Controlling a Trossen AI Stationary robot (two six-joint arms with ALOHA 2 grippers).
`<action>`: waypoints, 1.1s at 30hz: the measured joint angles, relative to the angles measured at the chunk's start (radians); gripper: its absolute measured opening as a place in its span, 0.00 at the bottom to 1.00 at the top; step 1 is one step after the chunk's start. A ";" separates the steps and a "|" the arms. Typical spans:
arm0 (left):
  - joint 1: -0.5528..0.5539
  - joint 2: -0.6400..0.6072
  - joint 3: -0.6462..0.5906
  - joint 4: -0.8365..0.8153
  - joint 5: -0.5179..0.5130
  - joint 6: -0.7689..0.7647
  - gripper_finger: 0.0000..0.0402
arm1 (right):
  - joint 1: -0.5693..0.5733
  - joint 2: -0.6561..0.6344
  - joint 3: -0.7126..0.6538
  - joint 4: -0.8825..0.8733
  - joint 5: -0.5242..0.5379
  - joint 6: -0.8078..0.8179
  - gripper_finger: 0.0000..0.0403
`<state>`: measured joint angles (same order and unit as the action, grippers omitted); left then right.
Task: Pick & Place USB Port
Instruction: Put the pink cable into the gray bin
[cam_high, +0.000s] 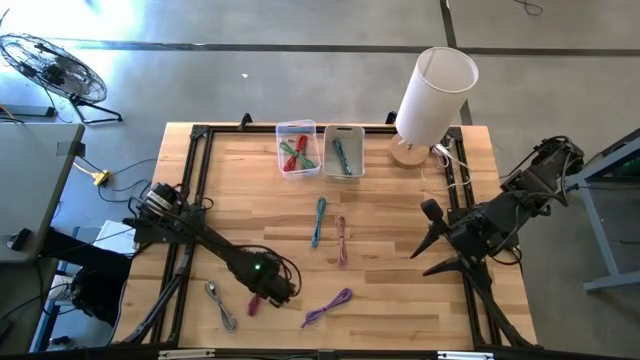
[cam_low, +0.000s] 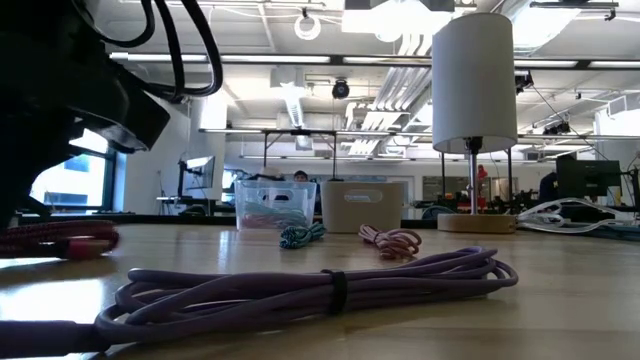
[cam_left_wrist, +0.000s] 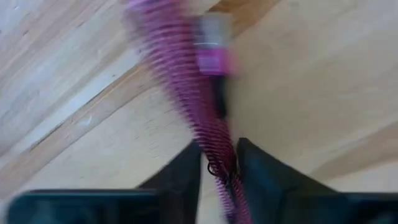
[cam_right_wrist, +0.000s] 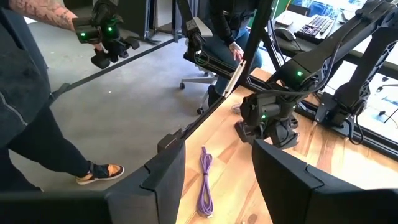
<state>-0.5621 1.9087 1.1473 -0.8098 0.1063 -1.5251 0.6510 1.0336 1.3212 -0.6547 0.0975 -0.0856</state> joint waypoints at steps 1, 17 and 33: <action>0.000 0.000 0.000 0.005 -0.005 0.022 0.14 | 0.000 0.000 0.000 0.000 0.000 0.000 0.44; -0.035 -0.188 0.094 -0.041 -0.582 0.202 0.06 | -0.005 0.000 0.000 0.095 0.011 -0.062 0.44; 0.006 -0.578 0.130 0.499 -1.065 1.263 0.06 | -0.151 0.108 0.000 0.403 0.129 -0.159 0.44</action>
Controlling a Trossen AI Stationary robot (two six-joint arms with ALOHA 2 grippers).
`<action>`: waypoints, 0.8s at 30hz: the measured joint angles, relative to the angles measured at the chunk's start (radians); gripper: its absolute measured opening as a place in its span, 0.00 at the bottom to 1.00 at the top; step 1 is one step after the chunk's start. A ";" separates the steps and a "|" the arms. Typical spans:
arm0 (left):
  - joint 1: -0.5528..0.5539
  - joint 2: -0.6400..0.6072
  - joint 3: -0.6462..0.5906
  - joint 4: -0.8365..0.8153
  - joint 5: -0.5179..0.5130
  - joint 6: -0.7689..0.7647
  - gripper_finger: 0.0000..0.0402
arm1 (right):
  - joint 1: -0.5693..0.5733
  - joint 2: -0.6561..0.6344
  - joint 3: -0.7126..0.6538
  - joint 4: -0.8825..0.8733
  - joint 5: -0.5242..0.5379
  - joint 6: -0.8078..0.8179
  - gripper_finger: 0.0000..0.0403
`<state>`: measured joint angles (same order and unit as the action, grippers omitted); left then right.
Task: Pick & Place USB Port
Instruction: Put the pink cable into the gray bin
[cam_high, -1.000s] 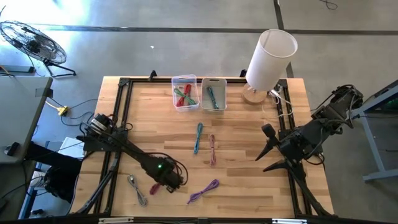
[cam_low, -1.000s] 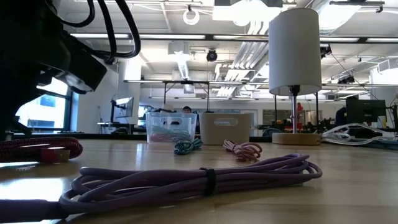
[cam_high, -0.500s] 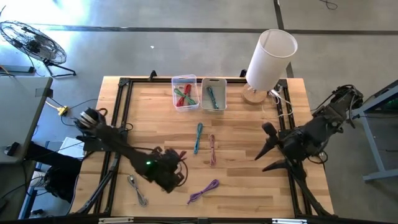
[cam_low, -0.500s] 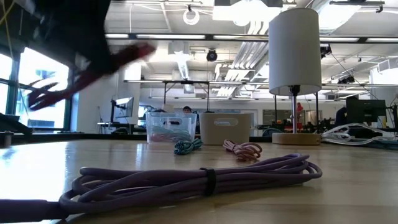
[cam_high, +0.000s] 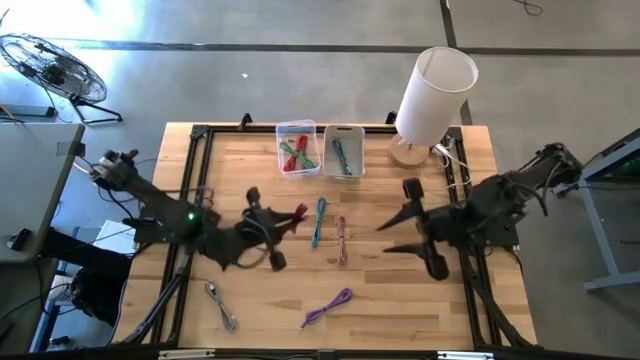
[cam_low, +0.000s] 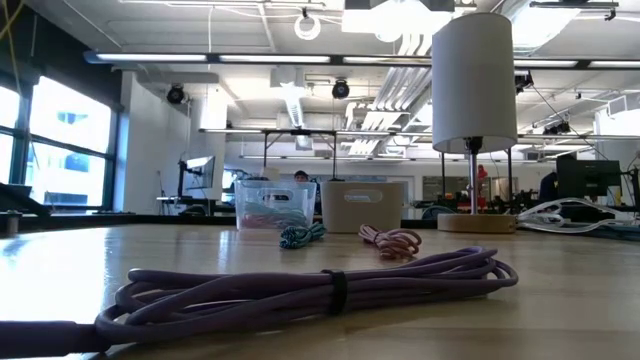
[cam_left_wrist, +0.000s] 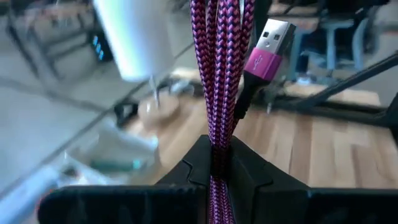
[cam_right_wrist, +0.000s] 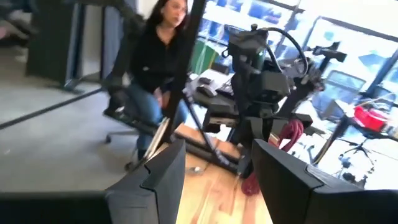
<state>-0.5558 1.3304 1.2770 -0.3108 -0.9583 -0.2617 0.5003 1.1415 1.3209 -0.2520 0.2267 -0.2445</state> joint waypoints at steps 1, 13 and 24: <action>0.016 -0.010 0.001 0.047 0.040 0.060 0.06 | -0.012 0.009 0.000 0.020 -0.001 0.001 0.44; 0.215 -0.034 0.001 0.405 0.501 0.397 0.06 | -0.127 0.044 0.000 0.086 -0.052 0.158 0.51; 0.325 -0.035 0.001 0.551 0.770 0.463 0.06 | -0.179 0.069 0.000 0.116 -0.037 0.168 0.58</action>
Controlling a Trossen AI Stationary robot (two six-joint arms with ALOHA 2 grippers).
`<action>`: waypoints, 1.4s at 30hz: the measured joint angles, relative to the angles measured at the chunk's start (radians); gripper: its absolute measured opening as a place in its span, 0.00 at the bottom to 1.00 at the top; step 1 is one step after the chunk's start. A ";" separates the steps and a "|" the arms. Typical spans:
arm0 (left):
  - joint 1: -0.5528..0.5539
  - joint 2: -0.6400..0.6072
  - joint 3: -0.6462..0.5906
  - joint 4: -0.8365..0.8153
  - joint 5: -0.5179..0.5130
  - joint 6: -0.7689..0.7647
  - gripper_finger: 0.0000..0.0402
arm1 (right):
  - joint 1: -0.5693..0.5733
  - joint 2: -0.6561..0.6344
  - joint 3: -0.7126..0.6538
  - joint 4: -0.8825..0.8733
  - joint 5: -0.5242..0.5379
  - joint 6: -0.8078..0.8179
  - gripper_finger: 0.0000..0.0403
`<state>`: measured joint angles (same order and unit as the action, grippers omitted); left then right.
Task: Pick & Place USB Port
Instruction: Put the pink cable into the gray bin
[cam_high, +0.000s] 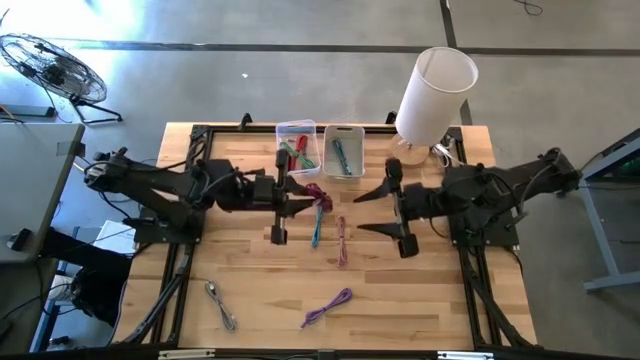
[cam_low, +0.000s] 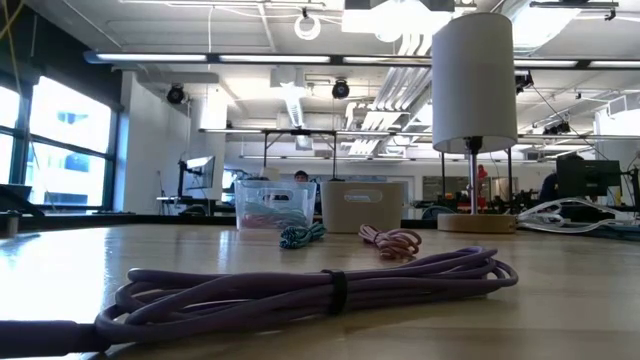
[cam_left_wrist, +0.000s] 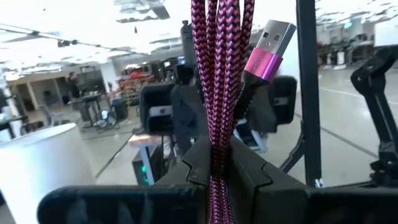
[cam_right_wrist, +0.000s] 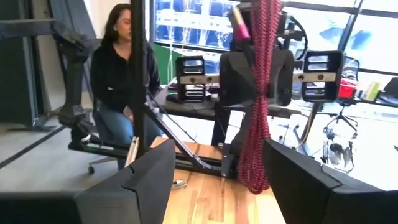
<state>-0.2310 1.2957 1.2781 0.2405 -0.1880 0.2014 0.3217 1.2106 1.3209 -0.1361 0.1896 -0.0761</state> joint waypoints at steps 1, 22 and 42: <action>0.007 0.000 0.000 -0.002 0.011 -0.001 0.06 | -0.011 0.005 0.000 0.003 -0.016 0.009 0.58; 0.085 0.011 0.000 -0.028 0.239 0.015 0.06 | -0.184 0.172 0.000 0.168 -0.204 0.024 0.57; 0.165 -0.005 0.002 -0.141 0.353 -0.025 0.30 | -0.144 0.183 -0.001 0.152 0.059 -0.013 0.03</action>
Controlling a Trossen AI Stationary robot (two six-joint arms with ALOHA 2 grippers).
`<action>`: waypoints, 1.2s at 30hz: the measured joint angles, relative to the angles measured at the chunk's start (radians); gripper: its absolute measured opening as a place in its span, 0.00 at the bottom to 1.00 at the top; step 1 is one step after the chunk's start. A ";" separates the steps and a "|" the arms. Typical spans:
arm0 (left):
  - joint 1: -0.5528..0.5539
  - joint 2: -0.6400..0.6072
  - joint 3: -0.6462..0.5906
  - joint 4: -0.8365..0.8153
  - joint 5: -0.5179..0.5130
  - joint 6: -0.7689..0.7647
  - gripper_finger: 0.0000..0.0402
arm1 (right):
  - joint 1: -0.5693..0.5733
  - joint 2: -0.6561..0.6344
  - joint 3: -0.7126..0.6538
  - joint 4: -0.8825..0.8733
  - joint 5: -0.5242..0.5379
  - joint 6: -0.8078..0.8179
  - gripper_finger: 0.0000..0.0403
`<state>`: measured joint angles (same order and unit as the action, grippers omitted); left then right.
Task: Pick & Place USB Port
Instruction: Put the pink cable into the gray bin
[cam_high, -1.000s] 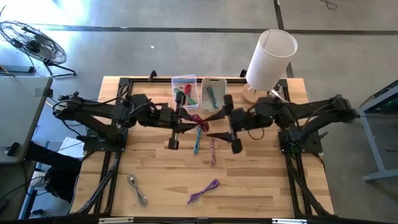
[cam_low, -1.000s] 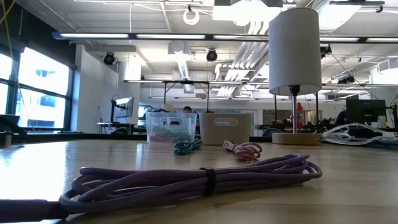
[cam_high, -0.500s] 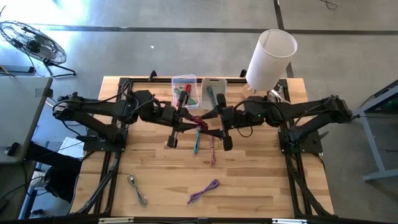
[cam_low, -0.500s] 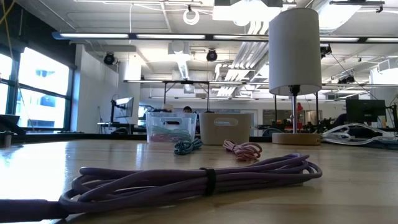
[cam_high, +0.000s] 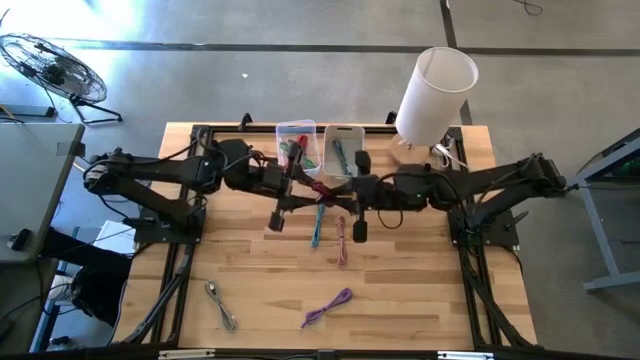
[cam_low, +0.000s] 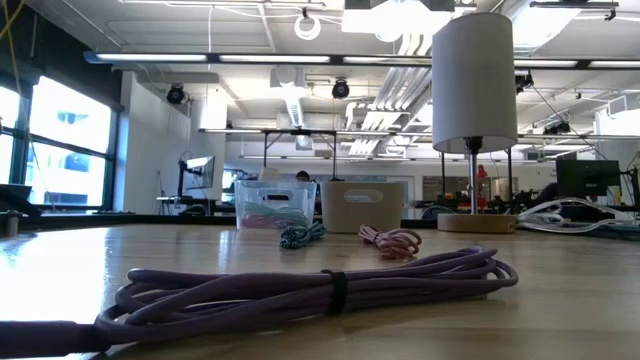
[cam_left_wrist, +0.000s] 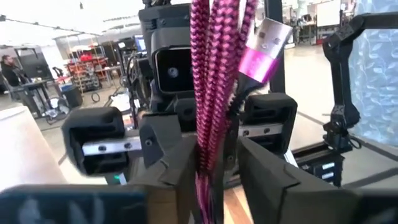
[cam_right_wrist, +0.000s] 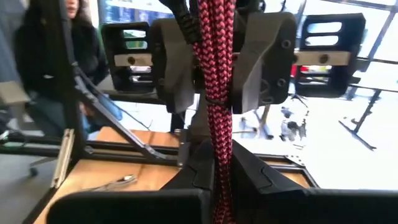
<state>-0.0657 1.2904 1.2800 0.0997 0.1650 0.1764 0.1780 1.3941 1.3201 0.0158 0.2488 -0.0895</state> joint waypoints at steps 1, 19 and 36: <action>0.004 -0.011 0.000 -0.016 0.008 0.000 0.32 | 0.009 -0.001 0.000 0.000 0.022 0.002 0.03; 0.039 -0.274 -0.001 -0.615 -0.123 0.108 0.38 | 0.005 -0.064 0.003 -0.286 0.548 0.382 0.03; 0.039 -0.288 -0.001 -0.980 -0.171 -0.074 0.38 | -0.266 0.164 0.001 -0.392 0.484 0.755 0.03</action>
<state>-0.0265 1.0027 1.2789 -0.8804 -0.0057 0.1025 -0.0876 1.5579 1.3209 -0.3759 0.7326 0.6653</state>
